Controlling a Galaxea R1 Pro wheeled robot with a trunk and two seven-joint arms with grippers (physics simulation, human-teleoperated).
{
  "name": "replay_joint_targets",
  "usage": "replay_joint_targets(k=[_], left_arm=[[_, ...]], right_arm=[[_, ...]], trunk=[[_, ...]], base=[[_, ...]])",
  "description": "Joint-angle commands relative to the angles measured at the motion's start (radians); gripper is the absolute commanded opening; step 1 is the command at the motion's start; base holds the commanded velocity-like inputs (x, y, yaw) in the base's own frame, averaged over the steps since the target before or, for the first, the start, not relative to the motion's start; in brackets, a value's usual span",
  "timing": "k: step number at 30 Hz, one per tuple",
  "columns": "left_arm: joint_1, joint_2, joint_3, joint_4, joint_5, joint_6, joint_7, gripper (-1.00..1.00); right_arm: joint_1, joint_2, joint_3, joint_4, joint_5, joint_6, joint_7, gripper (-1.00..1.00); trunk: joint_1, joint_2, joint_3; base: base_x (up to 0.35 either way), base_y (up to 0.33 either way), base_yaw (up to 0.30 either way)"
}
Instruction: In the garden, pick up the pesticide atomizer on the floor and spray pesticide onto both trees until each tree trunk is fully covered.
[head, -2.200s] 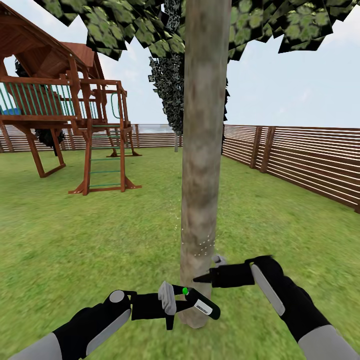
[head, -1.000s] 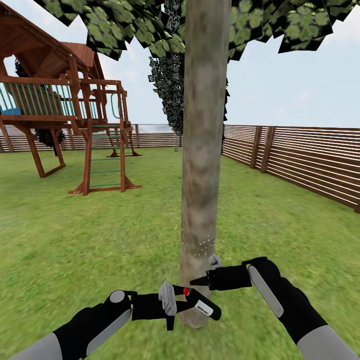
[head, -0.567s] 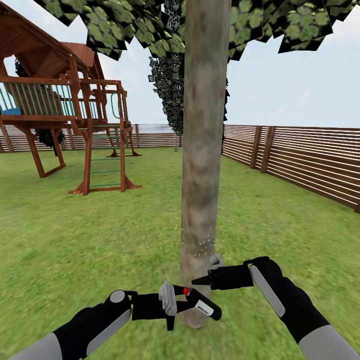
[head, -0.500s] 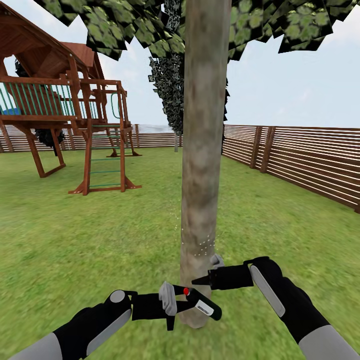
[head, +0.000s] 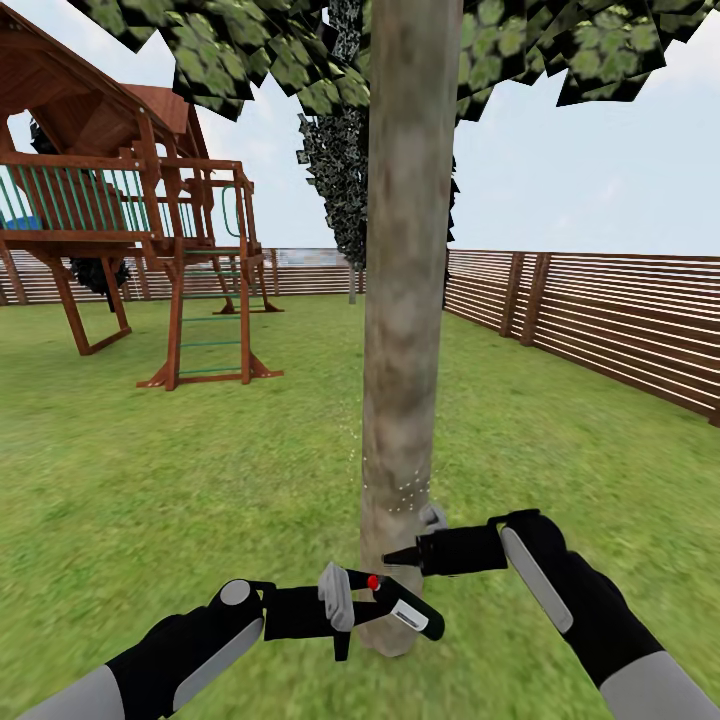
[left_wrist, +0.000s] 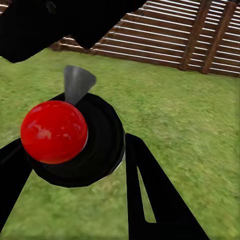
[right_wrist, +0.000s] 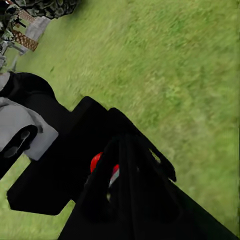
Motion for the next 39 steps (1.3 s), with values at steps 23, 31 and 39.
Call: replay_joint_targets(k=[23, 31, 39], left_arm=[[-0.002, -0.004, -0.005, 0.000, 0.005, -0.007, 0.002, -1.00], [-0.002, -0.005, -0.006, 0.001, 0.005, -0.007, 0.002, -1.00], [-0.002, -0.005, -0.006, 0.001, 0.005, -0.007, 0.002, -1.00]], right_arm=[[0.006, -0.031, -0.179, -0.147, 0.008, 0.003, -0.172, -1.00], [0.006, -0.026, -0.239, -0.150, 0.007, 0.003, -0.274, -1.00], [0.006, -0.026, -0.241, -0.150, 0.007, 0.003, -0.279, -1.00]], trunk=[[0.001, -0.002, -0.002], [0.001, -0.002, -0.002], [0.001, -0.002, -0.002]], base=[[0.000, 0.000, 0.000], [0.000, 0.000, 0.000], [0.000, 0.000, 0.000]])
